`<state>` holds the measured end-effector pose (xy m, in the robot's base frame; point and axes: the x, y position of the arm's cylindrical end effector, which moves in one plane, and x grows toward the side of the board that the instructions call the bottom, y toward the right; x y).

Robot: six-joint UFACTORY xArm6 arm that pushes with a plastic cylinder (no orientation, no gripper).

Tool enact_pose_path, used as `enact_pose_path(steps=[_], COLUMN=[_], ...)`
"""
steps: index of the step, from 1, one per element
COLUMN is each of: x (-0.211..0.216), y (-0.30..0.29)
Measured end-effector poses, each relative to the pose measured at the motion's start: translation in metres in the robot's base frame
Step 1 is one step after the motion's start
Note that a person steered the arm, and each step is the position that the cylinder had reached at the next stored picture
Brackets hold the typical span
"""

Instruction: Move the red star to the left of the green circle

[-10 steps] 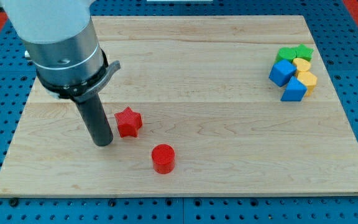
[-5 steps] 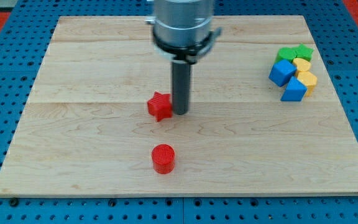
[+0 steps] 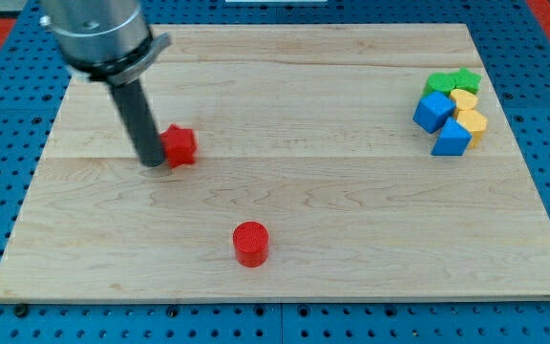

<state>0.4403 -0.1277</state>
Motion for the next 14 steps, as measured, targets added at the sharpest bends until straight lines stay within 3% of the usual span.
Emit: enact_pose_path(steps=[1,2,3,4,6,7,9,10,12,13,14], x=[-0.024,-0.020,-0.010,-0.034,-0.044,-0.044,-0.043,-0.072,-0.077,-0.072,-0.071], y=[0.072,0.071,0.027,0.034,0.198,0.210,0.081,0.075,0.221,0.226,0.183])
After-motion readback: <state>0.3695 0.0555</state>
